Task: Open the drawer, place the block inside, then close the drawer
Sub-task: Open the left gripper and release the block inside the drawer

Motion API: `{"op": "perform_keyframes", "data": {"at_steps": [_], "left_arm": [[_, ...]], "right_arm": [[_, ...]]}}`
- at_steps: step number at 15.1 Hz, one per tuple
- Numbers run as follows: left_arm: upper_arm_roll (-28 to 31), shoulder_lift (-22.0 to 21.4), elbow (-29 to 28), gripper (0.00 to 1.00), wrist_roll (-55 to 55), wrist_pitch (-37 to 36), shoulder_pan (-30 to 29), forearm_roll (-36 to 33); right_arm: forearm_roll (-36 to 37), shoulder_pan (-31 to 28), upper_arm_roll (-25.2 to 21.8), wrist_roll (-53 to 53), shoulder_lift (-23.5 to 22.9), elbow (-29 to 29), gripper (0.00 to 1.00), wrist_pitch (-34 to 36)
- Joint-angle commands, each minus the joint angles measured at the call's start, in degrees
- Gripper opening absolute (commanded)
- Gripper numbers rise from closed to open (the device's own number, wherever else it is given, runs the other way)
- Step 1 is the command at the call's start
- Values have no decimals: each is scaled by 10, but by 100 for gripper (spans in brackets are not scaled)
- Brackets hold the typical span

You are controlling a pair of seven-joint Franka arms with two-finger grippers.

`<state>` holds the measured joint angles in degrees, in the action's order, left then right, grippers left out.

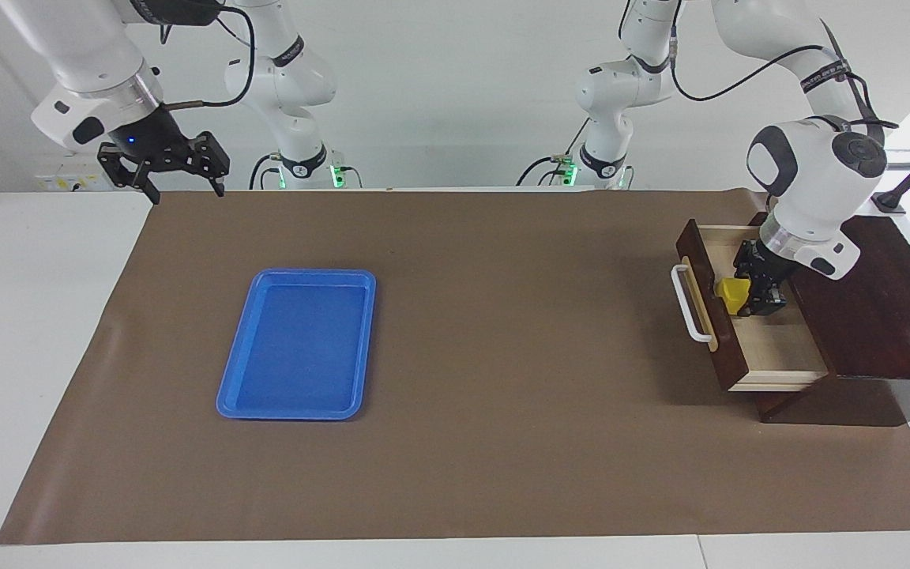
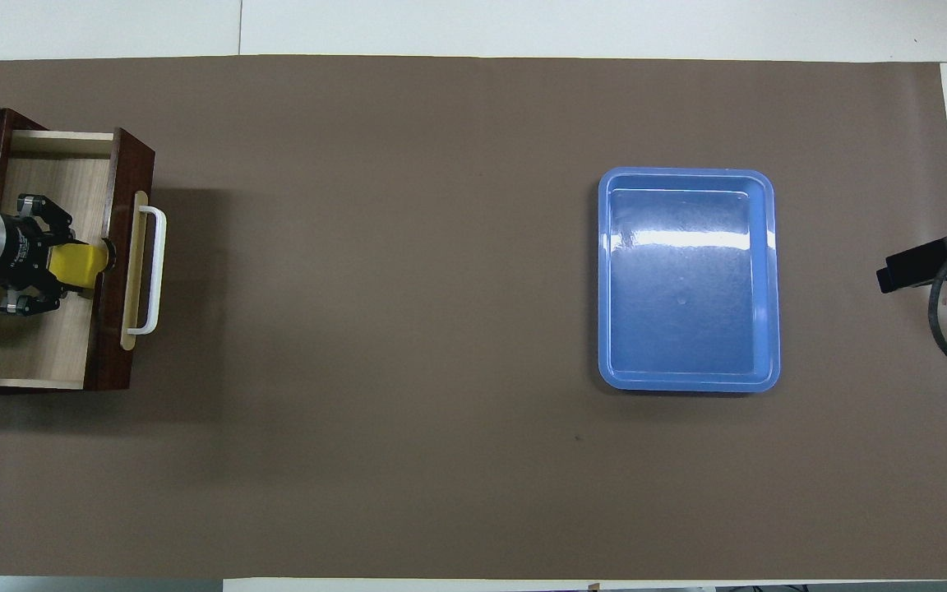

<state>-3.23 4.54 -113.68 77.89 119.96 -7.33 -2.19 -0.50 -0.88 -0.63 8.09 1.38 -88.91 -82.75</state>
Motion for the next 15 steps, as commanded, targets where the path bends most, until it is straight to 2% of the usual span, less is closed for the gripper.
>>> {"op": "perform_keyframes", "data": {"at_steps": [1,2,3,4,6,10,15], "left_arm": [[-6,-29,-39,0,10,19,-9,-9],[-6,-29,-40,0,10,22,-9,-9],[-6,-29,-40,11,10,22,-9,-9],[-6,-29,-39,31,10,22,-9,-9],[-6,-29,-36,100,9,20,-15,-9],[-6,-29,-11,100,9,4,-15,-9],[-13,-35,83,100,11,-117,-5,-8]], "right_arm": [[12,0,-2,-10,2,-16,100,-12],[12,-2,-2,-10,2,-16,100,-10],[13,-3,-3,-9,2,-16,100,-8],[14,-3,-3,-8,2,-16,100,-7],[15,-4,-3,-5,2,-16,100,-8],[27,-4,-2,-5,2,-15,100,-7],[25,-4,-2,-5,2,-15,100,-5]]}}
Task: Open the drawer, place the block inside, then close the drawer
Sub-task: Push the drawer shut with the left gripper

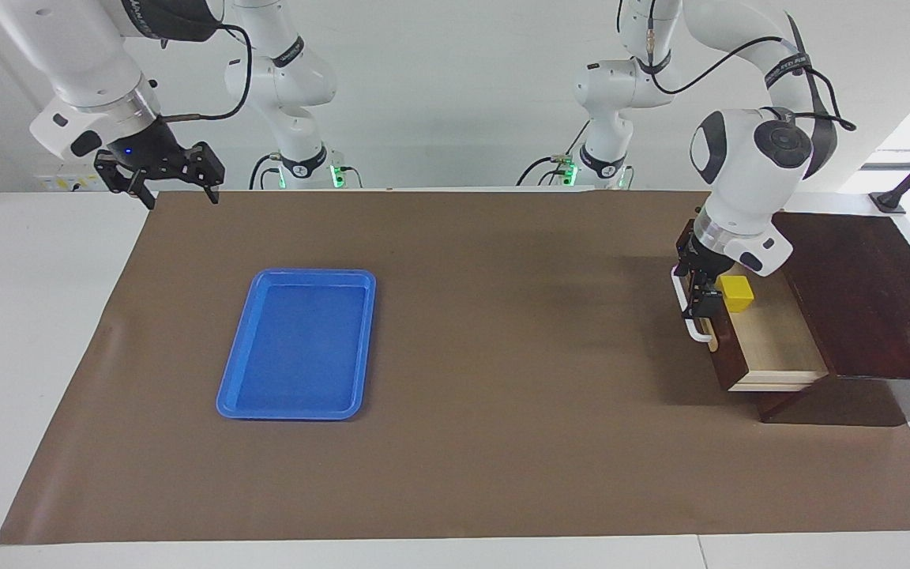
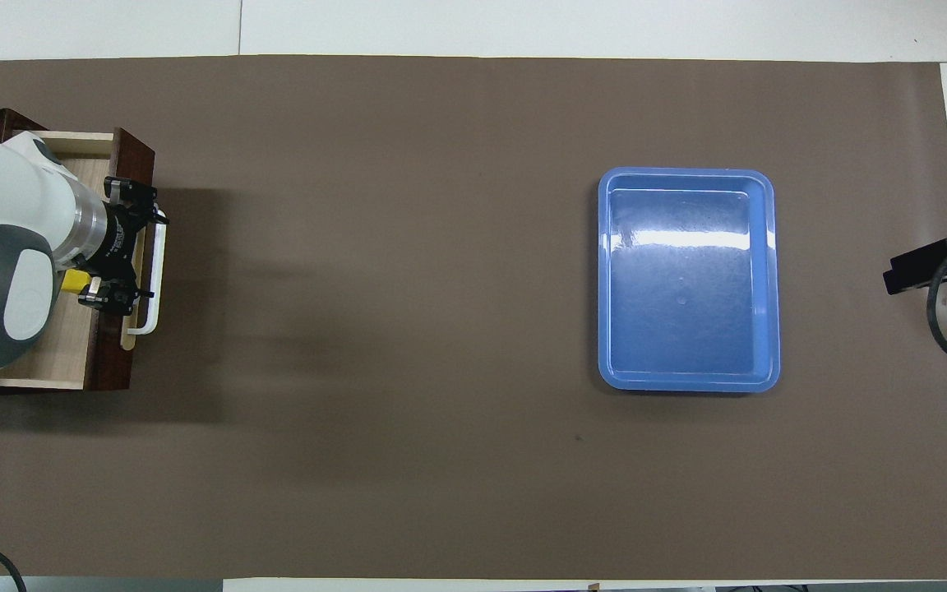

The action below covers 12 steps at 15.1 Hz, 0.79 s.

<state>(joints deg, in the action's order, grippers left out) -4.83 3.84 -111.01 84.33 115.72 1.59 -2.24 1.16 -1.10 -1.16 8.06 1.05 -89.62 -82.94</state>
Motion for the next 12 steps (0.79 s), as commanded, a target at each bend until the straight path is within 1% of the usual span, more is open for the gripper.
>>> {"op": "perform_keyframes", "data": {"at_steps": [1,7,9,12], "left_arm": [[-1,-16,-19,100,-35,10,-24,-8],[0,-12,-11,100,-107,21,-96,-22],[0,-9,-8,100,-121,42,-123,-22],[0,-7,1,100,-165,49,-161,-22]], "right_arm": [[9,-2,3,-6,6,-5,100,1],[9,-2,3,-5,7,-5,100,6],[7,-3,3,-5,6,-4,100,7],[6,-3,3,-5,6,-2,100,7]]}}
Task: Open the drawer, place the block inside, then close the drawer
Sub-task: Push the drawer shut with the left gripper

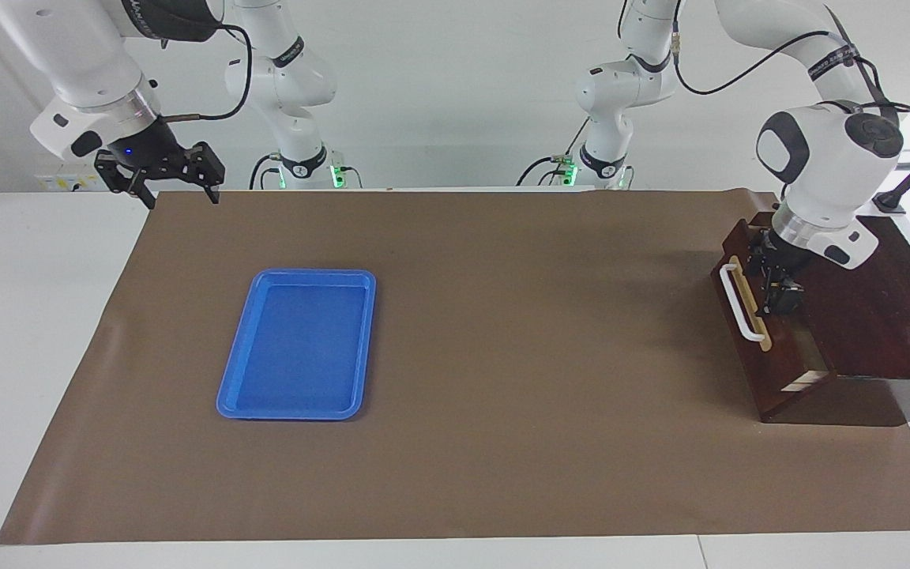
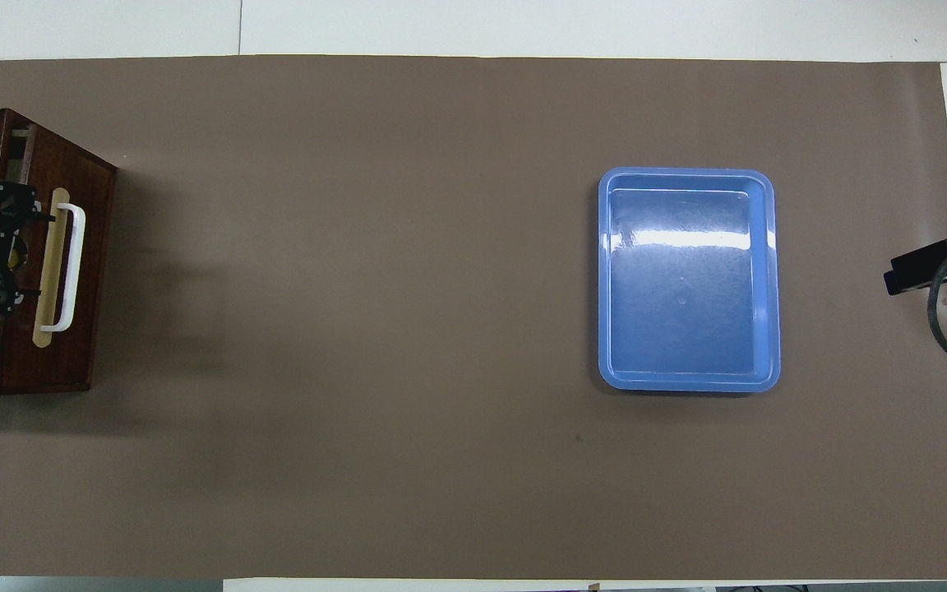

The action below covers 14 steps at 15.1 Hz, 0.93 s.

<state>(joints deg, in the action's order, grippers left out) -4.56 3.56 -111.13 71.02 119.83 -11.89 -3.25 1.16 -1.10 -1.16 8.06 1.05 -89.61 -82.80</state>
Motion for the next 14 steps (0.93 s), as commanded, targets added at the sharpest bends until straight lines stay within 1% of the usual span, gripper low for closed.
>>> {"op": "perform_keyframes", "data": {"at_steps": [1,3,6,8,11,13,14], "left_arm": [[-3,-4,4,100,-39,8,-34,-12],[-3,-4,5,100,-37,8,-32,-12],[-5,-8,5,100,-15,-5,-14,-12],[-6,-20,10,100,-11,-32,2,-11],[-8,-58,16,100,-18,-80,34,-4],[-10,-81,17,100,-32,-94,58,-4],[-10,-93,16,100,-57,-100,66,-4]], "right_arm": [[6,-3,3,-6,6,-2,100,5],[6,-3,3,-6,6,-2,100,5],[7,-3,3,-6,6,-2,100,5],[7,-3,3,-6,6,-2,100,5],[7,-3,3,-5,6,-2,100,5],[7,-3,3,-5,6,-2,100,5],[7,-3,3,-4,6,-2,100,5]]}}
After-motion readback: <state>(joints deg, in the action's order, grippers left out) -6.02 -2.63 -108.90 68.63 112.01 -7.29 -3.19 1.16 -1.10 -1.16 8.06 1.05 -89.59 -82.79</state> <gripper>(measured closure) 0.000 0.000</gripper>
